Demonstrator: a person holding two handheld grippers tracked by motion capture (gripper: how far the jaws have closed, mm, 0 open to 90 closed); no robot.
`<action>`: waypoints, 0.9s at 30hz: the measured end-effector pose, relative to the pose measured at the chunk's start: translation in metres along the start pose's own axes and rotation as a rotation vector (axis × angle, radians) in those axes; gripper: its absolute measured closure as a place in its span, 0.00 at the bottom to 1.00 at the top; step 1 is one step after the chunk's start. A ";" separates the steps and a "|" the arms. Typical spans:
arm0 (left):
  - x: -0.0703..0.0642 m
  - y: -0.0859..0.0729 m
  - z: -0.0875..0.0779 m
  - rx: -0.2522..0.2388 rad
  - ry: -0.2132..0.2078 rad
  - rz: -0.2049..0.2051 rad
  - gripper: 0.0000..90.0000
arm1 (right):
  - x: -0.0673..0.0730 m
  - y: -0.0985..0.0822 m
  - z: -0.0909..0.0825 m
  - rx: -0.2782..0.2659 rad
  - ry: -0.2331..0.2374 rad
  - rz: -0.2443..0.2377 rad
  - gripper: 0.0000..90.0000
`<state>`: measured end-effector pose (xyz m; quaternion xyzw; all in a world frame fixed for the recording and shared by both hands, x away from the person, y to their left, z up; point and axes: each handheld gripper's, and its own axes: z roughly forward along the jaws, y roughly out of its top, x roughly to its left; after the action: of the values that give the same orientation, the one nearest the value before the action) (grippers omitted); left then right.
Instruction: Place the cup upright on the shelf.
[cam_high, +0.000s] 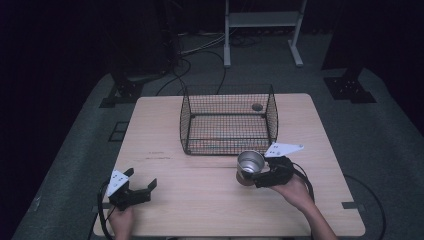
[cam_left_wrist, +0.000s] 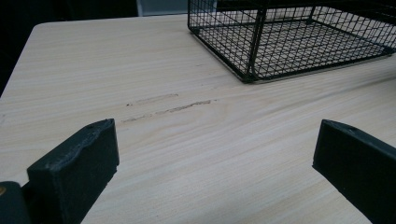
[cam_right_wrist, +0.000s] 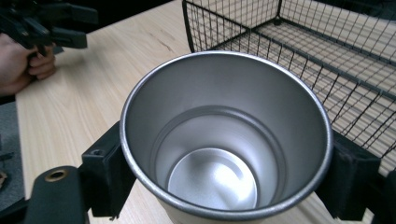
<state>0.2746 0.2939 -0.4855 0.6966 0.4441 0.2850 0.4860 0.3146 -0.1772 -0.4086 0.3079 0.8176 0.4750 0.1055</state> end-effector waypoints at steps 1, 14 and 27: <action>0.000 0.000 0.000 0.000 0.000 0.001 0.00 | 0.000 0.002 -0.001 -0.003 0.003 -0.002 0.20; 0.000 0.000 0.000 0.006 0.002 0.004 0.00 | -0.002 0.029 -0.010 -0.022 0.011 -0.015 0.20; 0.001 0.000 0.000 0.004 -0.003 -0.005 0.00 | -0.001 0.049 -0.012 -0.010 0.014 -0.037 0.20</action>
<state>0.2753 0.2943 -0.4855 0.6968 0.4459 0.2820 0.4859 0.3293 -0.1685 -0.3609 0.2889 0.8215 0.4791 0.1101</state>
